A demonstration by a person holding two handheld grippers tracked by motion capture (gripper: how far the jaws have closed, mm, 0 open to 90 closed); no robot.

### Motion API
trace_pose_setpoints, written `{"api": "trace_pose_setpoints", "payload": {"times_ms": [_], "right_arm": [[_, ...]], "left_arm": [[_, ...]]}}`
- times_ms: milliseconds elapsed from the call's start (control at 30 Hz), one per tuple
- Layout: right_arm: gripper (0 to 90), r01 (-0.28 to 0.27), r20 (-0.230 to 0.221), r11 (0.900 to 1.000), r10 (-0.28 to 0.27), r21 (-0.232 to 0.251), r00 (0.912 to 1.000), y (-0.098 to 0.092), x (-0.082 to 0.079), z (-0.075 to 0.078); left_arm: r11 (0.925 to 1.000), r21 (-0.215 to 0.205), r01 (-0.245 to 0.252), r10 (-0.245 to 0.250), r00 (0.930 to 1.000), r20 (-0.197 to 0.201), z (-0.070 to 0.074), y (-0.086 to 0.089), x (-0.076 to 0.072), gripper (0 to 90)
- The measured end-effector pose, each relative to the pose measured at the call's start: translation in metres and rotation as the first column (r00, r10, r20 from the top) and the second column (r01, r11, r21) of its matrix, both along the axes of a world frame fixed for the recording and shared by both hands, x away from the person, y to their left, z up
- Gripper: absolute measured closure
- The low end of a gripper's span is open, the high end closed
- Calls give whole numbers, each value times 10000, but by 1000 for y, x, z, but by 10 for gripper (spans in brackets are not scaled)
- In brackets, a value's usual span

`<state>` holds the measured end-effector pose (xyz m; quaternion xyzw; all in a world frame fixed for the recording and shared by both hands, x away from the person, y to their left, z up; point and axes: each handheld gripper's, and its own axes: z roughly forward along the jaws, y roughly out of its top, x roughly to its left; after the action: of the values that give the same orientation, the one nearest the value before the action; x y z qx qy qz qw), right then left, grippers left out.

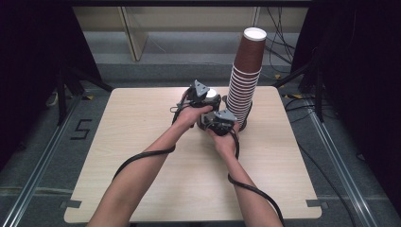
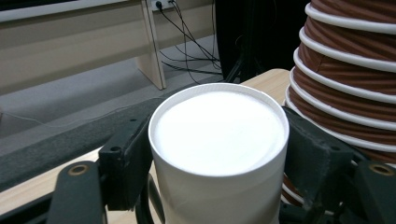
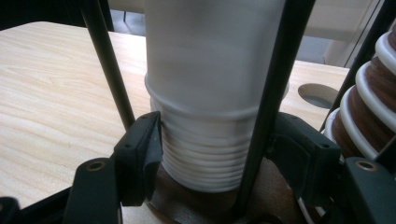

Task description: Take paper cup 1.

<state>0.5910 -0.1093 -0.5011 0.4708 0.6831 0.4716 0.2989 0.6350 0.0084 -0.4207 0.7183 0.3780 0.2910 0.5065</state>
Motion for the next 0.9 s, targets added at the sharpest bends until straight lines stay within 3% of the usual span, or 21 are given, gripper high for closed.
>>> {"api": "trace_pose_setpoints", "payload": {"times_ms": [133, 200, 233, 267, 467, 633, 733, 800, 833, 900], "right_arm": [[364, 8, 29, 9992, -6, -406, 10000, -1, 0, 1], [364, -15, 59, 9992, 18, -393, 10000, -1, 0, 1], [366, 32, -40, 10000, -32, -47, 10000, 0, 0, 1], [369, -101, 18, 9996, 101, -262, 9999, -1, 0, 1], [373, 77, 54, 9995, -76, -317, 10000, -2, 0, 1], [374, -51, 170, 9992, 58, -400, 9998, -3, 1, 1], [375, -70, 14, 9998, 70, -189, 10000, -2, 0, 1], [371, -84, 69, 9990, 87, -449, 9999, -4, 0, 3], [367, -118, -41, 9997, 118, -192, 9999, -3, -1, 4], [354, -73, 7, 9995, 73, -291, 10000, -3, -2, 6]], "left_arm": [[10000, 5, 25, -25, 9999, 101, 0, -1, 0, 322], [10000, 26, 15, -15, 9999, 124, 0, -1, 0, 323], [10000, 33, 8, -9, 9999, 133, 0, -2, 0, 325], [10000, 46, 9, -10, 9999, 151, 0, -2, -1, 327], [9999, -97, 33, -30, 9994, 342, 6, -2, -1, 329], [9997, -257, 9, 8, 9978, 656, 18, -1, -3, 331], [9998, -221, -4, 21, 9972, 752, 23, 0, -4, 331], [9994, -337, 17, 14, 9959, 903, 29, 0, -6, 332], [9993, -363, 19, 14, 9957, 925, 31, 1, -6, 331], [9994, -360, 20, 18, 9945, 1044, 35, 1, -7, 332]]}}
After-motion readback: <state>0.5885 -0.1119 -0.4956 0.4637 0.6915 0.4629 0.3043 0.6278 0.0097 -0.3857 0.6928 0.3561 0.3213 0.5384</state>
